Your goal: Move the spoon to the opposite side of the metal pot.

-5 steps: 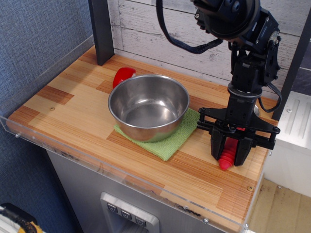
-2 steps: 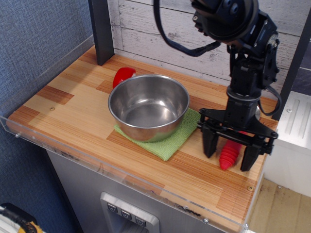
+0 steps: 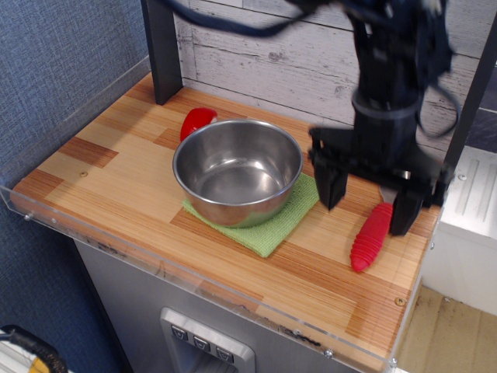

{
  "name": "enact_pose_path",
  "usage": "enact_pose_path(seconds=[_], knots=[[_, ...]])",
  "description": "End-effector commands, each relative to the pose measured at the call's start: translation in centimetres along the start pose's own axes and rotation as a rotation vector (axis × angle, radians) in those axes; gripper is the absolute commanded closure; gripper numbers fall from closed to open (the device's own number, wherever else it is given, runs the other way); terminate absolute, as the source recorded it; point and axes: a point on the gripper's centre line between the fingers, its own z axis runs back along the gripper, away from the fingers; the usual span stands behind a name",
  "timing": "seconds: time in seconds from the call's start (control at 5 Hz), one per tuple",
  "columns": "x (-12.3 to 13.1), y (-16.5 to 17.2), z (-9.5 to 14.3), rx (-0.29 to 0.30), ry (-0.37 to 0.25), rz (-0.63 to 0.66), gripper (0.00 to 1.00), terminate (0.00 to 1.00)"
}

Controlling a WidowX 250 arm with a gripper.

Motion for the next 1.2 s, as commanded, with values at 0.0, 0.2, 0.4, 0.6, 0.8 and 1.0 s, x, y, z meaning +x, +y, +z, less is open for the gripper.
enact_pose_path(seconds=[0.0,0.2,0.4,0.6,0.8,1.0], knots=[[0.7,4.0,5.7,0.016,-0.143,0.043,0.0,0.0],[2.1,6.3,5.8,0.043,-0.109,0.077,0.0,0.0],[3.0,7.3,5.8,0.049,-0.087,0.066,0.0,0.0],[3.2,7.7,5.5,0.043,-0.067,0.061,0.0,0.0],[3.1,8.0,5.1,0.025,-0.05,0.057,0.0,0.0],[3.0,8.2,5.0,0.015,-0.044,0.057,0.0,1.0]])
